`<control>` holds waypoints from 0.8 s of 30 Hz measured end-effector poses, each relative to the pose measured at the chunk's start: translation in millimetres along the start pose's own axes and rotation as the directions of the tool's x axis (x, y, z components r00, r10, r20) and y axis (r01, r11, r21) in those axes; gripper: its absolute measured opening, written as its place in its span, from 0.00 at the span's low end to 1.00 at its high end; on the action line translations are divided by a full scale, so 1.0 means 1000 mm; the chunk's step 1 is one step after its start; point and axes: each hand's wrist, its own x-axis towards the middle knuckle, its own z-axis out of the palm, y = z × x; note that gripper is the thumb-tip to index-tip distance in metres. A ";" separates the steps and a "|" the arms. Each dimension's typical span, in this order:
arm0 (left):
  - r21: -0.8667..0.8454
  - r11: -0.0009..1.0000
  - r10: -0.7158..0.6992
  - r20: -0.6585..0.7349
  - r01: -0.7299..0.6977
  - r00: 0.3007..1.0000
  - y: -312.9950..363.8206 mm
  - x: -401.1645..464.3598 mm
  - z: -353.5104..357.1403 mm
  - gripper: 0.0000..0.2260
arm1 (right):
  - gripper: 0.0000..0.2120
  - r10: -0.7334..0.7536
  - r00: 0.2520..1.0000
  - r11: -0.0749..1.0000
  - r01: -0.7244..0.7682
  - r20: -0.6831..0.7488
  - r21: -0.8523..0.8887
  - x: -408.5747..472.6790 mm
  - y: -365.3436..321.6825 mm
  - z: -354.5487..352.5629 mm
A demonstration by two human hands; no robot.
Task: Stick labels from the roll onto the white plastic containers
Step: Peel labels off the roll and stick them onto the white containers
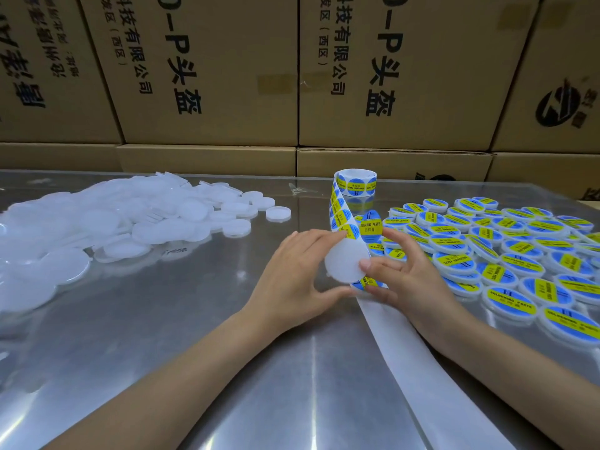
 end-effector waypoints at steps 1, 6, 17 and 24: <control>-0.003 1.000 0.010 -0.019 -0.010 1.000 0.000 0.001 0.000 0.29 | 0.25 0.001 1.000 1.000 -0.001 -0.003 0.001 0.000 0.000 0.000; -0.043 0.997 -0.068 -0.097 0.064 0.993 0.000 0.000 0.000 0.26 | 0.20 0.039 0.999 0.994 -0.037 -0.025 0.102 0.001 -0.003 -0.004; -0.155 0.984 -0.107 -0.099 0.091 0.989 0.008 0.001 -0.001 0.26 | 0.15 0.123 0.991 0.980 -0.129 0.047 0.152 0.002 0.000 -0.004; -0.148 0.985 -0.105 -0.113 0.087 0.988 0.012 0.001 -0.002 0.27 | 0.11 0.167 0.985 0.975 -0.171 0.040 0.141 0.002 0.000 -0.003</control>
